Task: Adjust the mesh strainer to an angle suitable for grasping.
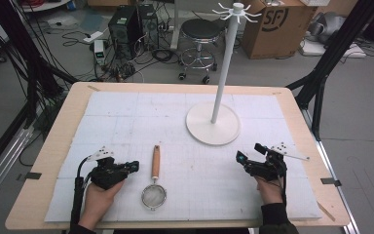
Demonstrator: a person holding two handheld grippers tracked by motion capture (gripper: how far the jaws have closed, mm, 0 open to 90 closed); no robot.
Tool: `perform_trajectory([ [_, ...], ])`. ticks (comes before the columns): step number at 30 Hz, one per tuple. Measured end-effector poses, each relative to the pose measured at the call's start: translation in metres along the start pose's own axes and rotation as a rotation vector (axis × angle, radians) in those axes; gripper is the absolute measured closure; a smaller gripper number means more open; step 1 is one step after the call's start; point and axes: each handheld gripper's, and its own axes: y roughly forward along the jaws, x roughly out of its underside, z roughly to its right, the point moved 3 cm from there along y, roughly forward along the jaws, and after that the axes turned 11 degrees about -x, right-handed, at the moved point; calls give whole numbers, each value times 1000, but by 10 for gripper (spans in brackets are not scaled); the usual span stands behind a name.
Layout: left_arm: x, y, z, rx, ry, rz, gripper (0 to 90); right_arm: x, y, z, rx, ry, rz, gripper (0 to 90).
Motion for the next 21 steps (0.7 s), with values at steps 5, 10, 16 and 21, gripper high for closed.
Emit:
perform_trajectory([
  [5,1,2,5,47,-17,-15,894,0,0,1,-1,0,4,44],
  [10,5,7,15,59,-1,-72,897,-1,-1,0,-3,9,10,44],
  [16,8,13,16,99,-29,-107,898,-1,-1,0,-5,4,18,44],
  [21,7,15,18,112,-42,-105,898,0,0,-2,-19,1,7,44],
])
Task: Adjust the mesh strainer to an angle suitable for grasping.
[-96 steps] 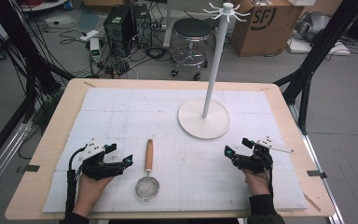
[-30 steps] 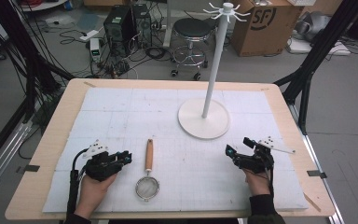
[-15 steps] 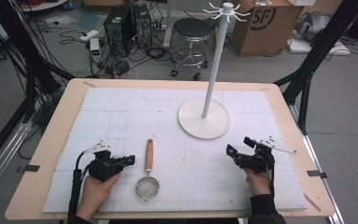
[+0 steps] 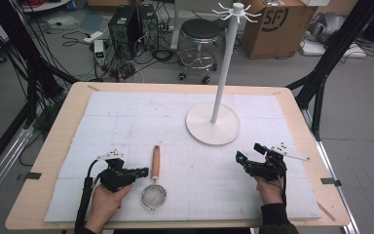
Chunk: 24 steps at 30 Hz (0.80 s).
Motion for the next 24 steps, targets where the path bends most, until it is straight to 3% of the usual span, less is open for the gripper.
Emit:
perform_trajectory([
  [15,2,12,3,-30,-27,-97,898,-1,0,-1,-4,1,11,44],
  [24,2,17,8,-32,-24,-113,898,-1,-1,0,3,1,17,44],
])
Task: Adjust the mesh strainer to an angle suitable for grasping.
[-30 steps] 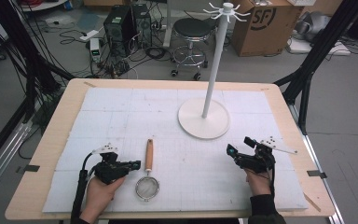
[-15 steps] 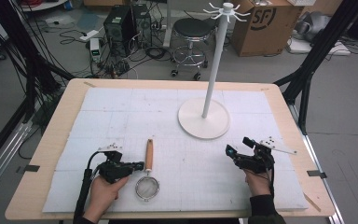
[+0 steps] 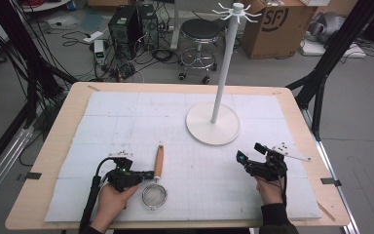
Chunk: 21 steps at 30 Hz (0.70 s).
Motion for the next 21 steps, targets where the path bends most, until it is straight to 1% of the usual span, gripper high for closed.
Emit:
perform_trajectory([
  [5,1,1,4,-2,11,-13,898,0,-1,0,0,5,5,44],
  [6,2,1,4,-3,8,-15,898,-1,-2,0,-3,9,6,44],
  [9,3,0,5,7,4,-23,898,-1,-2,1,0,8,11,44],
  [12,6,-2,6,14,10,-29,898,-1,-2,1,-1,8,13,44],
  [15,7,-3,6,23,9,-35,898,-1,-3,1,-1,15,14,44],
  [17,8,-3,7,28,12,-37,898,-1,-3,1,0,9,16,44],
  [21,10,-4,9,56,29,-56,898,-1,-3,1,2,9,16,44],
])
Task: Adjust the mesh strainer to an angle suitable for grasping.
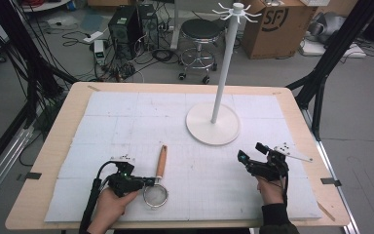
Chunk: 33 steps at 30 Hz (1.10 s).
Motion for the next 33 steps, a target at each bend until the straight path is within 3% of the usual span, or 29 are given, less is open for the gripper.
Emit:
perform_trajectory([
  [19,-2,10,11,38,24,-15,898,0,1,0,2,3,-2,44],
  [33,-11,23,20,44,11,-3,898,0,-1,1,1,6,1,44],
])
